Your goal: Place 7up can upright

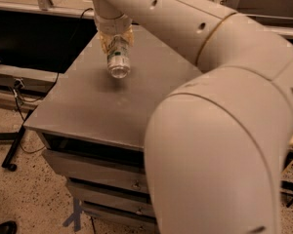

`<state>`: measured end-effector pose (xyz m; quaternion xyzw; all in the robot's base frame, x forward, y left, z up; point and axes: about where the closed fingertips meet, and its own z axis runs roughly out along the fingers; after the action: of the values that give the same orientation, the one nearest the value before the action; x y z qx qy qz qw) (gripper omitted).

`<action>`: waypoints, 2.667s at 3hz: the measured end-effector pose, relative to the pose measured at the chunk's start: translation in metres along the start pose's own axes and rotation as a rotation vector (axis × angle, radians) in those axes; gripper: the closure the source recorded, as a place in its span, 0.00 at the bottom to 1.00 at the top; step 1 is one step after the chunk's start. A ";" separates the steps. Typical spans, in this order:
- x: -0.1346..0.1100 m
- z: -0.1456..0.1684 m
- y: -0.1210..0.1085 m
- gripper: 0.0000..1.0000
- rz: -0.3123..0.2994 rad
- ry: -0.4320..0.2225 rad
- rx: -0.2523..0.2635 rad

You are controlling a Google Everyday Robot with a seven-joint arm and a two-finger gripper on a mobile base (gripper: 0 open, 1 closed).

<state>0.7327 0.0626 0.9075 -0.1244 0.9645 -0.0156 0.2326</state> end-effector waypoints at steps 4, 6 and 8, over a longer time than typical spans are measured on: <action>-0.019 -0.041 -0.016 1.00 -0.198 -0.398 -0.366; 0.004 -0.035 -0.017 1.00 -0.295 -0.601 -0.313; -0.031 -0.052 -0.022 1.00 -0.299 -0.916 -0.411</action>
Offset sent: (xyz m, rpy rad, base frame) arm 0.0249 0.0067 0.1015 0.4982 -0.6861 0.7758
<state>0.7410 0.0477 0.9690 -0.2978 0.7187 0.1968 0.5967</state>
